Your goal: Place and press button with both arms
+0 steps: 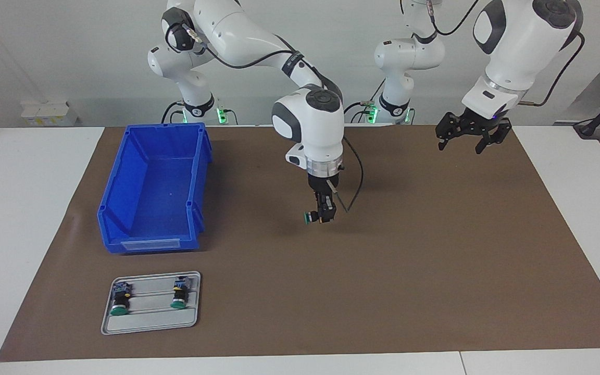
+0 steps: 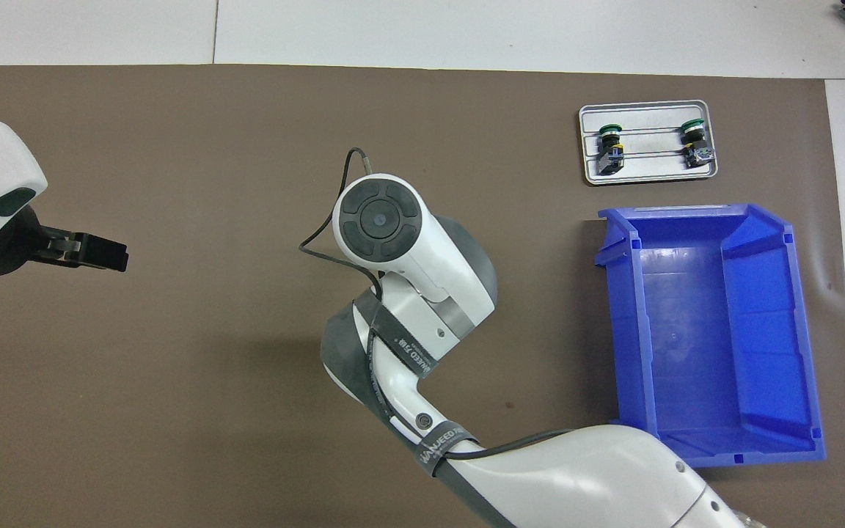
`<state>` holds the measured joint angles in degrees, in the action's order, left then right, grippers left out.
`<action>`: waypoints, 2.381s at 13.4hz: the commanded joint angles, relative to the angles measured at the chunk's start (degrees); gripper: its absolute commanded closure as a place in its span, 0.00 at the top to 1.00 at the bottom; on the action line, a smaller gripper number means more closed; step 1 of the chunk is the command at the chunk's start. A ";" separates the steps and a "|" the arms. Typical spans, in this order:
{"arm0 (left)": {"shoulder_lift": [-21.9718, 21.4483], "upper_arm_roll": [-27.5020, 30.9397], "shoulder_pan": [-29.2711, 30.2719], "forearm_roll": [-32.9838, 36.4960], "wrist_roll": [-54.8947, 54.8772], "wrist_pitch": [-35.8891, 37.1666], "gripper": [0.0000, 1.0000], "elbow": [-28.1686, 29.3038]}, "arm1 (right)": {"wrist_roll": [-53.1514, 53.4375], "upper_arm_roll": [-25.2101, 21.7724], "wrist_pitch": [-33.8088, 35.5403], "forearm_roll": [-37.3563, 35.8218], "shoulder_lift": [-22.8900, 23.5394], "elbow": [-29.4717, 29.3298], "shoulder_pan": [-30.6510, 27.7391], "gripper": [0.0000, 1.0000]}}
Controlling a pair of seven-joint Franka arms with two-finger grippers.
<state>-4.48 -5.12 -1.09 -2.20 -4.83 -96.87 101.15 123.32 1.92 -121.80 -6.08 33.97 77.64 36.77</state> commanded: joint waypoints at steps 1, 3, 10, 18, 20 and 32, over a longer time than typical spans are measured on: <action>-1.23 -0.24 0.48 0.27 -0.36 -1.04 1.00 1.60 | 6.30 0.45 -0.54 -0.69 2.67 -2.58 0.58 0.00; -1.23 -0.24 0.48 0.27 -0.36 -1.04 1.00 1.60 | 8.25 0.54 -0.63 -0.07 3.90 -2.49 2.07 0.00; -1.23 -0.24 0.48 0.27 -0.36 -1.04 1.00 1.60 | 8.26 0.72 -1.77 0.37 4.08 0.66 4.97 0.00; -1.23 -0.33 -0.05 0.27 -0.27 -1.04 1.00 1.60 | 8.25 2.91 -2.48 0.81 2.15 5.95 5.24 0.88; -1.32 -0.33 0.39 0.27 -0.18 -1.04 1.00 1.60 | 8.26 3.00 -2.65 2.65 1.89 5.42 4.72 1.00; 0.69 -0.94 -4.87 0.27 -2.27 -10.52 1.00 1.60 | -22.11 2.91 -0.81 4.50 -19.01 19.81 -10.56 1.00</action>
<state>-4.25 -6.46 -3.03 -2.20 -5.29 -104.94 101.57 108.38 4.06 -122.91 -2.79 20.61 91.17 29.56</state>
